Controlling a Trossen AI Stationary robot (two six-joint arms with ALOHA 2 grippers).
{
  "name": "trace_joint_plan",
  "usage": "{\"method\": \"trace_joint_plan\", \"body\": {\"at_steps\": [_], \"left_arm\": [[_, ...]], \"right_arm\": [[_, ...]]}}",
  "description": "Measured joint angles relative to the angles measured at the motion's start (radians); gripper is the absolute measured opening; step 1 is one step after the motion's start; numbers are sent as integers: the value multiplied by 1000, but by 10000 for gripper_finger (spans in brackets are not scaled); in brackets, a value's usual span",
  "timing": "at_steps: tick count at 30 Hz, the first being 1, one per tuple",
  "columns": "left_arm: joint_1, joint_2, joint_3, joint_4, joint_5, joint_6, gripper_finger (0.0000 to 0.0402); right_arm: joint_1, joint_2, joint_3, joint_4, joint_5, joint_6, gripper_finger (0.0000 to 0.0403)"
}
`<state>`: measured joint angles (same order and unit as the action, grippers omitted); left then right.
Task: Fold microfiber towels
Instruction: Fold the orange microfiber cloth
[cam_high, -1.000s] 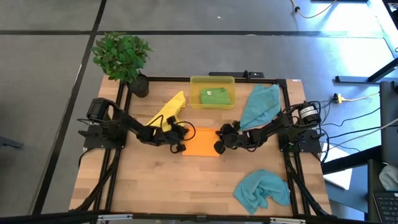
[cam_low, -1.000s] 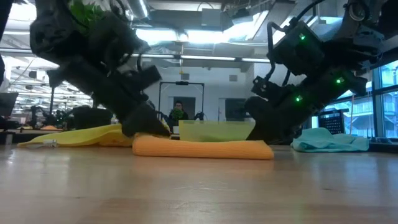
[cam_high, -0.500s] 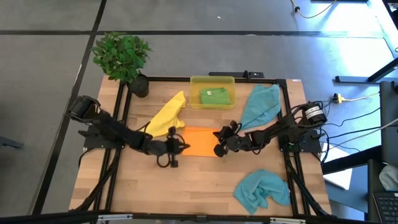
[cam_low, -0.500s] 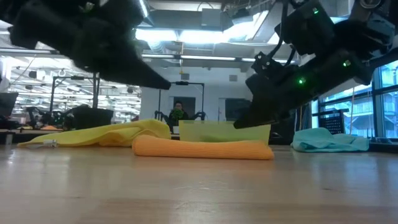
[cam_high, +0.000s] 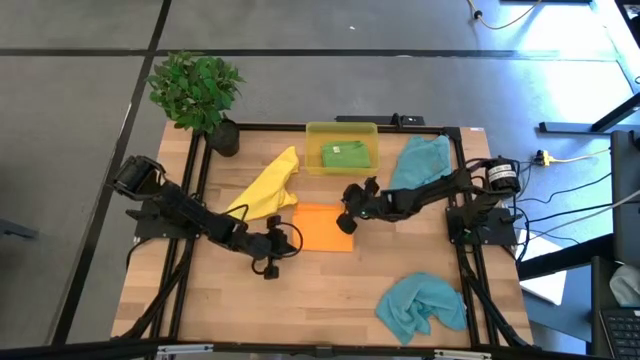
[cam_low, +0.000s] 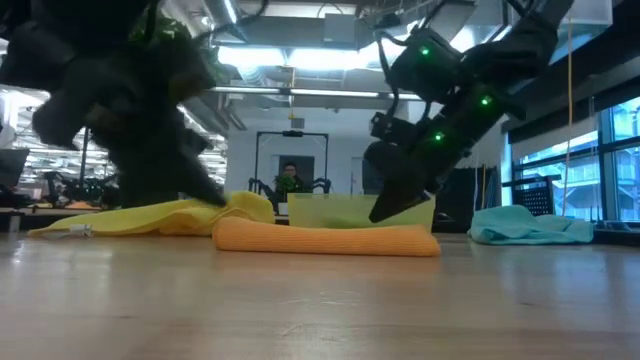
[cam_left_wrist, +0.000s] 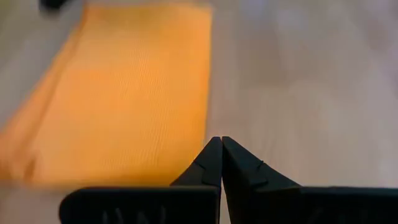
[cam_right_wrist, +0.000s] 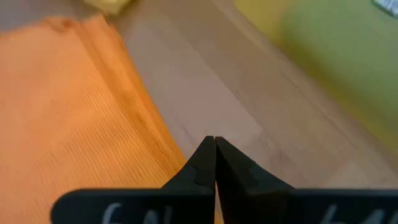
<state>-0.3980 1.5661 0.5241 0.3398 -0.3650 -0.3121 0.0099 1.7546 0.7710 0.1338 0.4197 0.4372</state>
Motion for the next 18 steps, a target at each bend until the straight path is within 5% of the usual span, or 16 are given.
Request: {"method": "trace_joint_plan", "body": {"at_steps": [9, 18], "left_arm": [[-43, 2, 54, -110, -7, -69, 0], [-27, 156, 121, -116, 40, -80, 0]], "right_arm": [[-6, 0, 38, -127, -36, -29, 10], [-4, 4, 39, -145, -75, -58, 8]]}}
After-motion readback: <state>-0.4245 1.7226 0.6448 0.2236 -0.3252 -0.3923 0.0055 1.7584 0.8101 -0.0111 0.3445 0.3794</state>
